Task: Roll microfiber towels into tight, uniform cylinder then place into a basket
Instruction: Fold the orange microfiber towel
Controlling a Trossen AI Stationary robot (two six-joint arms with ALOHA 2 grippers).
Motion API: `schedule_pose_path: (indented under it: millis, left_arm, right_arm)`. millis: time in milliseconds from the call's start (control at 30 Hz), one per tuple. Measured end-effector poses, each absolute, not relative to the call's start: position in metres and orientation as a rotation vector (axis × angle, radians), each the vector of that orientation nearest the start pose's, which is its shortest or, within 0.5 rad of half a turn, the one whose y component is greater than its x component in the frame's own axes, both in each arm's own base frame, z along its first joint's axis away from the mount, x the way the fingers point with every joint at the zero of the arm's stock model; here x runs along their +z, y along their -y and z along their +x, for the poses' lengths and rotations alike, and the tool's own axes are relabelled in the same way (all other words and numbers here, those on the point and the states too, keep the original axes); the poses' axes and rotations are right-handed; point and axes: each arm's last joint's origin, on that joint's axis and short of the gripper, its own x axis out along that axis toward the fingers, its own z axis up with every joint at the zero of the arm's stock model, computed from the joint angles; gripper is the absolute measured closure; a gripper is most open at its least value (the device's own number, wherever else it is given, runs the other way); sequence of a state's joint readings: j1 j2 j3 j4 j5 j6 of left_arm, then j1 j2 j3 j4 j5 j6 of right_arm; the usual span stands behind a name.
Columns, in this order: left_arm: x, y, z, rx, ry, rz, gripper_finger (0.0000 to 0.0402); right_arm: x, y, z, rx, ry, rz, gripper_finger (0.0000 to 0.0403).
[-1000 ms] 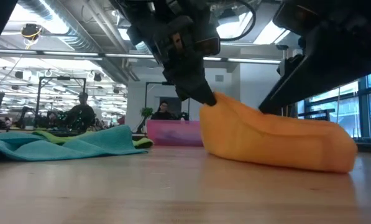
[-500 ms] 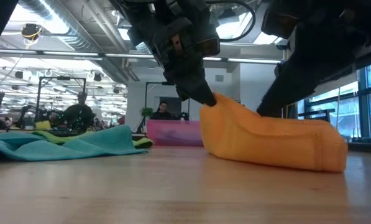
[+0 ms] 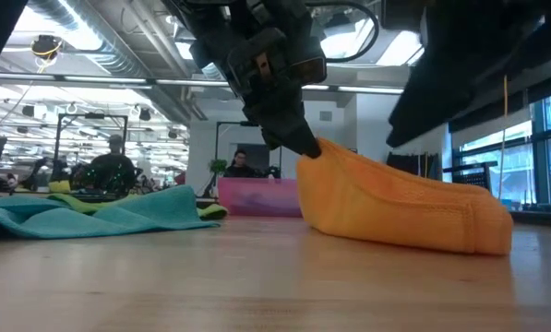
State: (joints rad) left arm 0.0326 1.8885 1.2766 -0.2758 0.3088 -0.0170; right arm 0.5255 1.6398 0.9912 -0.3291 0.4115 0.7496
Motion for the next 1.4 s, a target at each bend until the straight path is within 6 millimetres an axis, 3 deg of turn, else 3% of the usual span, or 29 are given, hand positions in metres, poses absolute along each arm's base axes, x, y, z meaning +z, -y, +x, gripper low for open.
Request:
schedule_pose_path:
  millis: [233,433,600,933,1167,1400]
  left_arm:
    - [0.189,-0.004,0.398,-0.247,-0.88,-0.165,0.0401]
    - [0.189,-0.004,0.398,-0.242,-0.88,-0.163,0.0401]
    - [0.189,-0.004,0.398,-0.241,-0.881,-0.163,0.0401]
    - [0.188,-0.004,0.398,-0.241,-0.884,-0.163,0.0401]
    - [0.187,-0.006,0.396,-0.238,-0.902,-0.167,0.0401]
    - [0.186,-0.005,0.395,-0.238,-0.92,-0.17,0.0401]
  right_arm:
    - [0.177,-0.153,0.286,-0.222,-0.836,0.332,0.0155]
    - [0.151,-0.164,0.299,-0.169,-0.92,0.345,0.0155]
    - [0.156,-0.169,0.306,-0.16,-0.918,0.354,0.0155]
    - [0.155,-0.18,0.299,-0.228,-0.933,0.338,0.0158]
    - [0.131,-0.195,0.297,-0.215,-0.975,0.269,0.019]
    - [0.137,-0.205,0.299,-0.313,-1.02,0.087,0.0253]
